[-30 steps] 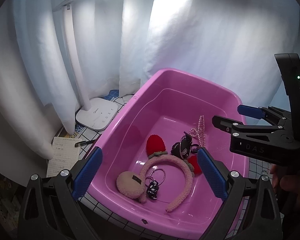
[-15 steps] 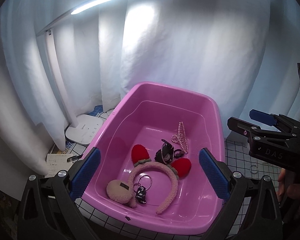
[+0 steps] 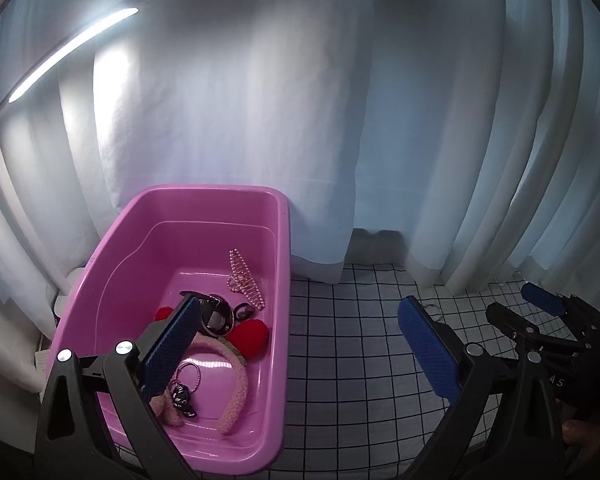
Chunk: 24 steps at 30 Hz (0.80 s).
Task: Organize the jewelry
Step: 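Move the left tool to the silver bangle while the right tool approaches the brown hair clip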
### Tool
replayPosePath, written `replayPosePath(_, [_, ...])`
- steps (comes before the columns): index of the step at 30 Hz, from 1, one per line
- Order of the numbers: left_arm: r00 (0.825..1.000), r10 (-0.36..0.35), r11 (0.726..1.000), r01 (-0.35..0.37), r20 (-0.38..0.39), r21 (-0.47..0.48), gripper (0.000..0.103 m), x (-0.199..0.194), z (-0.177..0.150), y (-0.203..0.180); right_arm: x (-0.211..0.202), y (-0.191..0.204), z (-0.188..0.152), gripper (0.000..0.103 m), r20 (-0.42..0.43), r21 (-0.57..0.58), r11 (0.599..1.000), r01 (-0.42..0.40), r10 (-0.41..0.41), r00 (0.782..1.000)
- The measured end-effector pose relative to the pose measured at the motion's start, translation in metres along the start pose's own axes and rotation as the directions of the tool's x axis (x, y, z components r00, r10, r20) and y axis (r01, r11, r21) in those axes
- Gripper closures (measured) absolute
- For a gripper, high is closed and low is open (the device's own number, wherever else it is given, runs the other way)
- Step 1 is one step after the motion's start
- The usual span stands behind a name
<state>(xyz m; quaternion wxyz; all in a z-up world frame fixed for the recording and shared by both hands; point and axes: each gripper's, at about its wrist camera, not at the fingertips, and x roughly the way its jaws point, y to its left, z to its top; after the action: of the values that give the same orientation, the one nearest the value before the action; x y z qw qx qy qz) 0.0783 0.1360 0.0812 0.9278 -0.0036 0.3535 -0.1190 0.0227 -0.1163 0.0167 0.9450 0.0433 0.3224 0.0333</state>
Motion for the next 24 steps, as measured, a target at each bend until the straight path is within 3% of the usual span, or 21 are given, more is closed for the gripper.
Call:
replayPosePath(5, [0.996, -0.075, 0.995, 0.079, -0.056, 0.067, 0.006, 0.029, -0.007, -0.063, -0.024, -0.071, -0.041, 0.030, -0.039, 0.106, 0.986, 0.125, -0.121, 0.992])
replayPosePath(10, [0.978, -0.154, 0.978, 0.171, -0.139, 0.121, 0.006, 0.072, -0.027, -0.114, -0.037, -0.119, -0.082, 0.030, -0.090, 0.169, 0.967, 0.192, -0.179, 0.980])
replayPosePath(19, [0.956, -0.178, 0.942, 0.234, -0.233, 0.239, 0.006, 0.158, -0.049, -0.178, -0.017, -0.144, -0.141, 0.030, -0.156, 0.312, 0.918, 0.244, -0.204, 0.966])
replayPosePath(24, [0.944, -0.176, 0.922, 0.257, -0.278, 0.291, 0.006, 0.206, -0.064, -0.195, 0.009, -0.144, -0.164, 0.030, -0.160, 0.383, 0.881, 0.277, -0.232, 0.959])
